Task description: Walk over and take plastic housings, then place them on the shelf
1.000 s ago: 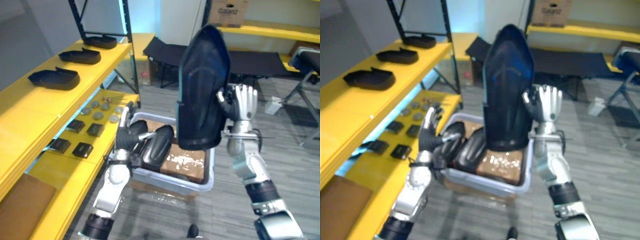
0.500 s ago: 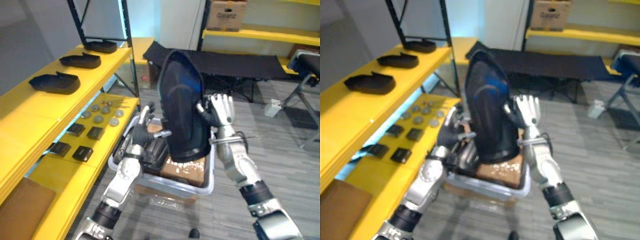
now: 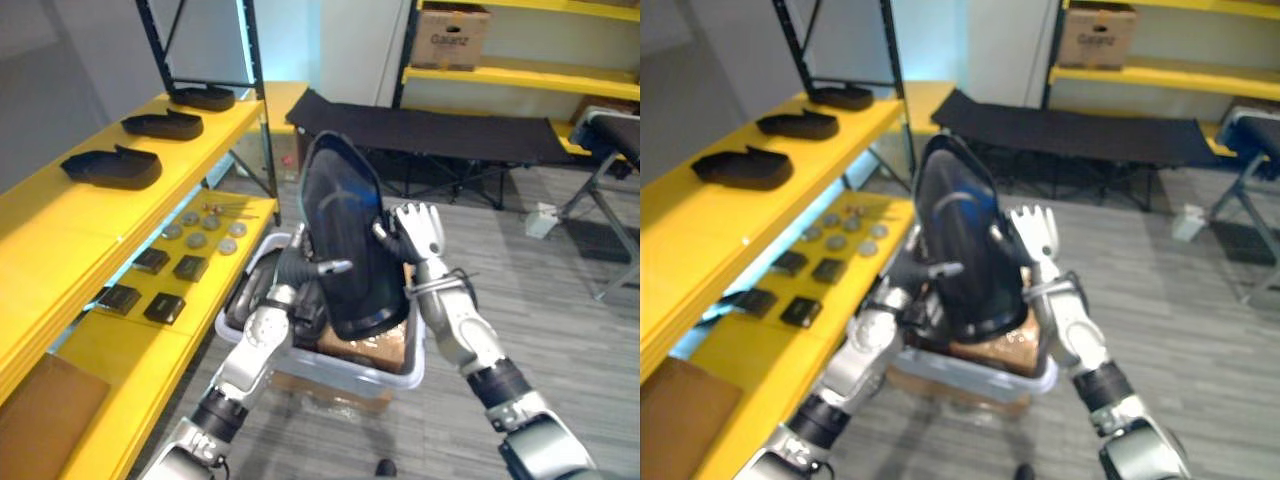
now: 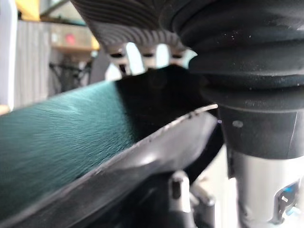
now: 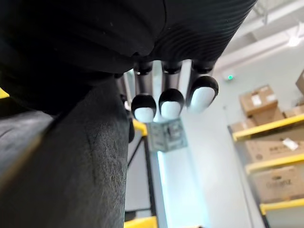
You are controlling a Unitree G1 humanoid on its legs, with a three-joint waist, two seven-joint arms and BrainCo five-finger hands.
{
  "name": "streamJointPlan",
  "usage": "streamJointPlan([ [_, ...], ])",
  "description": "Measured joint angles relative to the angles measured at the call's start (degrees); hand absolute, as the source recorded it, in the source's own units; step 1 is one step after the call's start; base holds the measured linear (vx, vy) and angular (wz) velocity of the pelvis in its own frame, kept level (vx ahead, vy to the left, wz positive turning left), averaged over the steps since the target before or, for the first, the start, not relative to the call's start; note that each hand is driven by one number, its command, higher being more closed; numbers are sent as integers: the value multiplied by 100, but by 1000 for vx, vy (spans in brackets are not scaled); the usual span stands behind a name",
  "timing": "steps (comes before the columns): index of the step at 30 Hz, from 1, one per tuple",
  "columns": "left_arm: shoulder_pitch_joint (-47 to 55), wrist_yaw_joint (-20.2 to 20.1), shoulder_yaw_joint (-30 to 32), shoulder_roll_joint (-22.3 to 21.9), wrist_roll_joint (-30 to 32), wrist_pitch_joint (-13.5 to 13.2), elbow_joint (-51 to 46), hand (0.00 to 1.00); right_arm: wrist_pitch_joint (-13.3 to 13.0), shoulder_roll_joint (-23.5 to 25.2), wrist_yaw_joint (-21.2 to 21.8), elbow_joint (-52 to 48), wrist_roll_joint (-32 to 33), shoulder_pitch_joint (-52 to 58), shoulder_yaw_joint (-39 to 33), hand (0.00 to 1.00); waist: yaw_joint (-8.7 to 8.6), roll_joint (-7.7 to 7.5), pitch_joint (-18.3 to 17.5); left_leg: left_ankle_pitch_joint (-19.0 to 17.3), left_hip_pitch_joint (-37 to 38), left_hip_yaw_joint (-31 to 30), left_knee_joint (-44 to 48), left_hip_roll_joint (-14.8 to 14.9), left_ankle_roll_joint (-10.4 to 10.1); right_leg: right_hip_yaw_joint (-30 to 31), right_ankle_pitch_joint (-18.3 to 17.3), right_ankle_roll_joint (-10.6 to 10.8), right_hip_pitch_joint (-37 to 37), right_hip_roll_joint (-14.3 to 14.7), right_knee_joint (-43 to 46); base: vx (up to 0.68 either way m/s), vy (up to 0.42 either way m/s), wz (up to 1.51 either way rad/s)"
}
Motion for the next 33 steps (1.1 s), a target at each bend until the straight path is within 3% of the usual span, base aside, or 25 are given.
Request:
streamJointPlan([
  [7,-187,37,-113,11,-67,40,156,0,170,78,-2,125,-6,-52,71,100,14,-33,20,1,-7,-17,2,-19,1,-13,2,-1,0,-20,-2,0,0,0],
  [8,-216,38,-117,11,-161,40,162,100,173,78,-2,127,-7,-52,75,100,13,-33,20,1,-7,-19,2,-20,2,-15,2,-1,0,-21,-3,0,0,0],
  [18,-323,41,-154,78,-499,136,501,100,217,30,-3,309,-39,-114,213,100,6,-68,42,1,-16,-33,10,-11,2,-22,2,-2,5,-16,-50,0,0,0],
  [33,-661,-242,-814,891,-1452,466,840,100,217,-679,139,308,-39,-607,919,100,-36,-184,112,0,-16,-61,-8,-10,1,-93,2,-2,2,-23,-51,0,0,0],
])
